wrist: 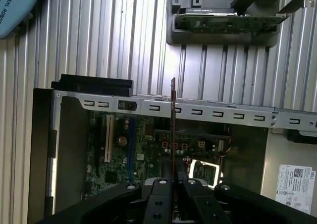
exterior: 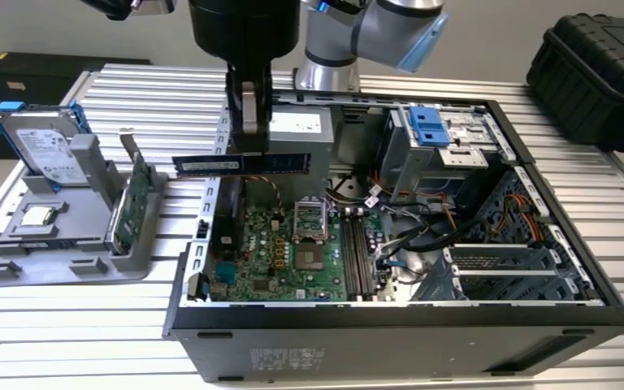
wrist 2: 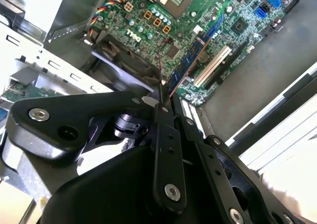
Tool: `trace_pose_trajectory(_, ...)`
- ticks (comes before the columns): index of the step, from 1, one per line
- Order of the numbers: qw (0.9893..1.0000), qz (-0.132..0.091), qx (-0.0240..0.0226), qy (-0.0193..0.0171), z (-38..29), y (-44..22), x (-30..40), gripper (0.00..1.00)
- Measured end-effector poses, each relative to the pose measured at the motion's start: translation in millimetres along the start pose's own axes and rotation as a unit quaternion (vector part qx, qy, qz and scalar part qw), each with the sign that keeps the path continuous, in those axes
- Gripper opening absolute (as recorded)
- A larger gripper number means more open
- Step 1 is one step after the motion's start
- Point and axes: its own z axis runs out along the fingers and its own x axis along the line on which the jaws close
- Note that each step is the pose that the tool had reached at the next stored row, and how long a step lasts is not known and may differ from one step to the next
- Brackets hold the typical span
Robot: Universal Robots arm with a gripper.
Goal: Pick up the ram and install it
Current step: 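Pick up the ram and move it above insertion slot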
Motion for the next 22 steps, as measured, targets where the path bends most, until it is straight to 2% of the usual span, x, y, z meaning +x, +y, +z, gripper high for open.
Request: trace_pose_trajectory(22,1.0,0.0,0.0,0.0,0.0,-18.5,1.2,0.0)
